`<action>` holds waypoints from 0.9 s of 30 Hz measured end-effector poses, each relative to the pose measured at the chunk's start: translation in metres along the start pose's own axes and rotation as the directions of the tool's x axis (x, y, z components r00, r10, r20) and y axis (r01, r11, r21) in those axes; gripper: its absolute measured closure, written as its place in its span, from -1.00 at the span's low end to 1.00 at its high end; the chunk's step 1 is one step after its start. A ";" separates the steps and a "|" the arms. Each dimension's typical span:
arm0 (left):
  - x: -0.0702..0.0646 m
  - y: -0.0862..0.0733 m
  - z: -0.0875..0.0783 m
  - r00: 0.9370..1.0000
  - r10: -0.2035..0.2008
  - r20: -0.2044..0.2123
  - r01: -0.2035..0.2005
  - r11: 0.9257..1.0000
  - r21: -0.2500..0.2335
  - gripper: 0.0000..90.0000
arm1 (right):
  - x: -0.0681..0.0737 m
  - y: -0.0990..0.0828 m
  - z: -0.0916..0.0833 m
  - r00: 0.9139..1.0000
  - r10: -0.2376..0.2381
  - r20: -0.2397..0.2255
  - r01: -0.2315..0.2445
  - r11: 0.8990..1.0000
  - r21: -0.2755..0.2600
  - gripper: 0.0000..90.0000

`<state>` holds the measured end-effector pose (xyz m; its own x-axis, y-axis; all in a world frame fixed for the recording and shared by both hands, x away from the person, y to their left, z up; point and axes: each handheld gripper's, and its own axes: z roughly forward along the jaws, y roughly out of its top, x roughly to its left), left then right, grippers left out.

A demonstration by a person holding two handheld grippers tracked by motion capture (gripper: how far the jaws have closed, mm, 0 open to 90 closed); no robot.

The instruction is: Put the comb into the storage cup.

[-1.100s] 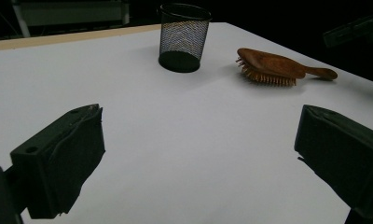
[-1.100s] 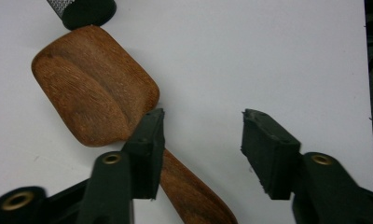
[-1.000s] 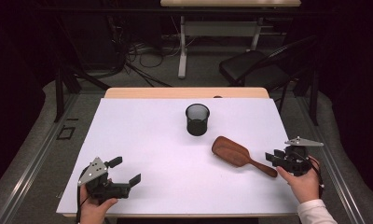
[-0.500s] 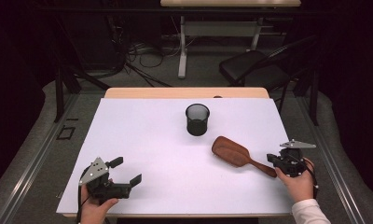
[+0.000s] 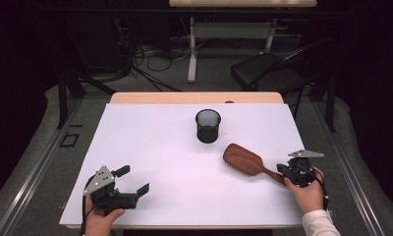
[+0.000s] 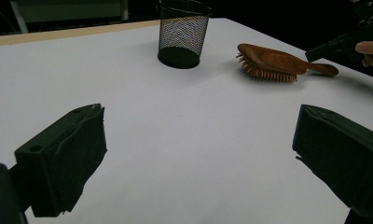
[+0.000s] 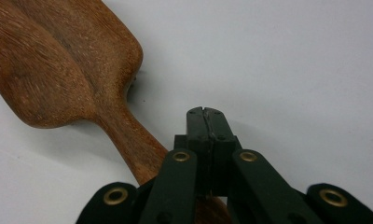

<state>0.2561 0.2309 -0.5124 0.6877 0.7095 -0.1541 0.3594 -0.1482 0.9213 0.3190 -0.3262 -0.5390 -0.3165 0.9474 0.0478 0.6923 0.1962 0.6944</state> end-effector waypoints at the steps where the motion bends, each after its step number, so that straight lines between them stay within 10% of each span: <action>1: 0.000 0.000 0.000 1.000 0.000 -0.001 0.000 1.000 0.000 -0.94 | 0.000 -0.001 0.001 1.000 0.004 -0.004 -0.004 1.000 0.004 1.00; 27: 0.001 0.000 0.000 1.000 0.000 -0.002 0.000 1.000 0.004 -0.93 | 0.017 -0.008 -0.003 0.997 -0.007 -0.074 0.009 1.000 0.019 1.00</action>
<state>0.2565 0.2318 -0.5127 0.6862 0.7111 -0.1532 0.3617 -0.1508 0.9200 0.3062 -0.3128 -0.5416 -0.3688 0.9246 0.0957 0.7018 0.2095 0.6809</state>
